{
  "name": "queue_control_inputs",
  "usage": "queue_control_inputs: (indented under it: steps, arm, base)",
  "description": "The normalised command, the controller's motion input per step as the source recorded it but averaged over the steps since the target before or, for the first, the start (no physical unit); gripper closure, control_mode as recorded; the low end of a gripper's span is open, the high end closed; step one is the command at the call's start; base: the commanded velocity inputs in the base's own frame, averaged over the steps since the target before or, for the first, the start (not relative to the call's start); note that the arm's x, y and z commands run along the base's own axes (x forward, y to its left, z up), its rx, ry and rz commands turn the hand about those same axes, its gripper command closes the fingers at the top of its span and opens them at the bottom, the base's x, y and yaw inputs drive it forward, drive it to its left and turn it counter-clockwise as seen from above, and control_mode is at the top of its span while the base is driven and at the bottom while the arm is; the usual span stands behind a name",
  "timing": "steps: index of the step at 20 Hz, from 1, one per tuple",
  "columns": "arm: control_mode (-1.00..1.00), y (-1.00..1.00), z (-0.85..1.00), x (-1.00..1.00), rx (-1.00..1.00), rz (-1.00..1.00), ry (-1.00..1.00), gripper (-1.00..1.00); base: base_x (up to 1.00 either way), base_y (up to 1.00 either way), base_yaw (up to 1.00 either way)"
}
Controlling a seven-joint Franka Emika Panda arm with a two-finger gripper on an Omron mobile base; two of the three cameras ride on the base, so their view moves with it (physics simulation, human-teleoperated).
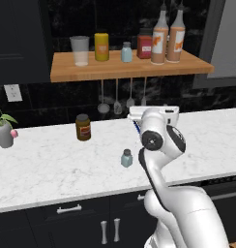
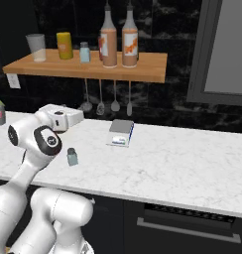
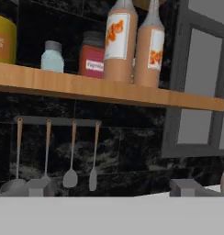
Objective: Put the shaker and condiment bottle from the counter next to their counterparts in the cabinet.
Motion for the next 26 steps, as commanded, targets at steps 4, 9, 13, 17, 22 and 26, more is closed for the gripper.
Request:
queue_control_inputs:
  steps: [4,9,13,17,22,26]
  arm:
    - [-1.00,0.42,-0.58,0.00,-0.07,-0.02,-0.03,-1.00]
    - [-1.00,0.39,-0.15,0.00,0.01,-0.17,-0.01,-1.00]
    - [-1.00,0.40,-0.12,0.00,0.05,-0.19,0.00,-1.00]
    - [-1.00,0.51,-0.76,0.00,0.00,-0.19,0.00,-1.00]
    - [-1.00,0.31,-0.13,0.00,0.07,-0.25,0.01,-1.00]
    - [-1.00,0.17,-0.13,0.00,0.11,-0.26,0.00,-1.00]
  base:
    - [0.00,0.00,0.00]
    - [0.00,0.00,0.00]
    - [0.00,0.00,0.00]
    - [0.00,0.00,0.00]
    - [0.00,0.00,0.00]
    - [0.00,0.00,0.00]
